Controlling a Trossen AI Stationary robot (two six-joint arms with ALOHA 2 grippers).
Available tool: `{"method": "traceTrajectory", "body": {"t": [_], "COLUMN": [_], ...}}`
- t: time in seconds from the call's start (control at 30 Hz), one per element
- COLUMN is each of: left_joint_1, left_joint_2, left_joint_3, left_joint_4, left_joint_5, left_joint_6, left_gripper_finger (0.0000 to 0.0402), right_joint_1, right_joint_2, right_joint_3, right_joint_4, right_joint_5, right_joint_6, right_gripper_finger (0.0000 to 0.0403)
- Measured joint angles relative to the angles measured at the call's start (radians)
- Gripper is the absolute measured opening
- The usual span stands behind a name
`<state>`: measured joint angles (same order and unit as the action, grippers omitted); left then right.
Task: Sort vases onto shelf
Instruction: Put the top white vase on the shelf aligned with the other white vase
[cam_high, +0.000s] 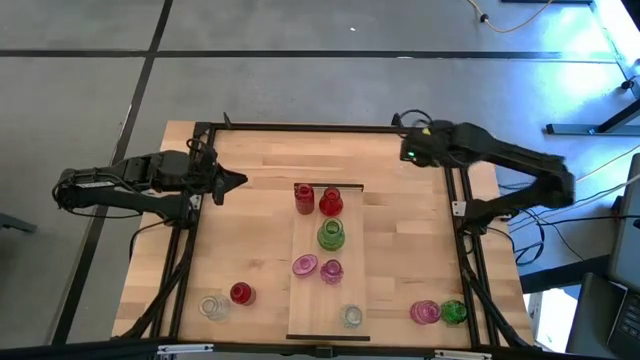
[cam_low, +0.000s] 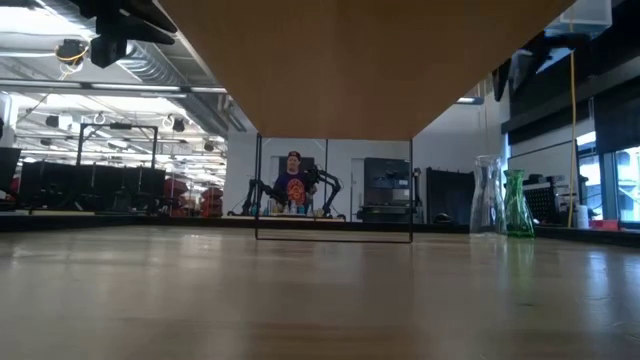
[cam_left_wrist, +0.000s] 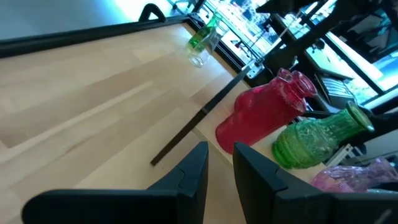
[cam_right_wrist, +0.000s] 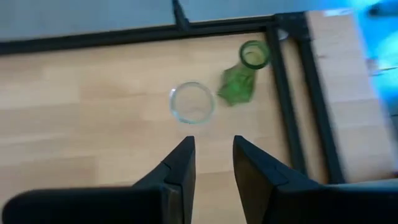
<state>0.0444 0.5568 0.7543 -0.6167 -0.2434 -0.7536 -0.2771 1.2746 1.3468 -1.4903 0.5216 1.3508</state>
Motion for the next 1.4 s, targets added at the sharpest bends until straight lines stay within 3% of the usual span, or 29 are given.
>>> {"method": "traceTrajectory", "body": {"t": [0.17, 0.5, 1.0, 1.4], "left_joint_1": [0.0, 0.0, 0.0, 0.0], "left_joint_2": [0.0, 0.0, 0.0, 0.0], "left_joint_3": [0.0, 0.0, 0.0, 0.0], "left_joint_4": [0.004, 0.007, 0.007, 0.005], "left_joint_5": [-0.041, -0.003, 0.003, 0.002], "left_joint_6": [0.0, -0.036, -0.085, -0.083], "left_gripper_finger": [0.0068, 0.0068, 0.0068, 0.0068], "right_joint_1": [-0.023, -0.164, -0.319, -0.325], "right_joint_2": [-0.125, -0.102, 0.02, 0.126], "right_joint_3": [-0.159, -0.309, -0.32, -0.318], "right_joint_4": [0.171, 0.335, 0.457, 0.507], "right_joint_5": [-0.001, -0.07, -0.096, -0.2], "right_joint_6": [0.004, 0.06, 0.055, 0.021], "right_gripper_finger": [0.0092, 0.0092, 0.0092, 0.0092]}}
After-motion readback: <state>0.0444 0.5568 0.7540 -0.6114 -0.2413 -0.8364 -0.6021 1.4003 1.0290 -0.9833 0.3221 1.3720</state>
